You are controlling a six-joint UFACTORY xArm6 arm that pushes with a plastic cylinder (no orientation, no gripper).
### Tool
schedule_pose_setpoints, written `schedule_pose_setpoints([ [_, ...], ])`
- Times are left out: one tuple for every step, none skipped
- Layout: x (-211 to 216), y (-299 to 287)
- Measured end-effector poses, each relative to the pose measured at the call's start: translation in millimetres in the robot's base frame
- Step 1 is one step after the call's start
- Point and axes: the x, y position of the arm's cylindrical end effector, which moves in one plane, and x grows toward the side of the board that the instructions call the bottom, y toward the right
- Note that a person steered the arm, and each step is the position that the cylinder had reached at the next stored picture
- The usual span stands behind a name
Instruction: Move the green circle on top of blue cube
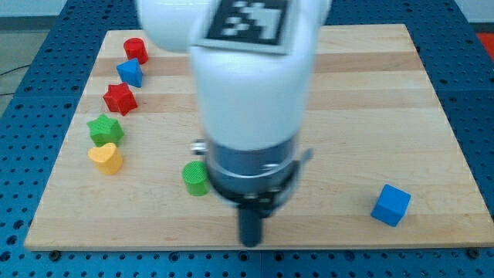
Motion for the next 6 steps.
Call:
schedule_pose_setpoints([
  [-44.2,-70.4],
  [-64.1,-87.5],
  [-81.0,-34.9],
  [-89.4,43.1],
  [-99.2,25.5],
  [-115.4,44.9],
])
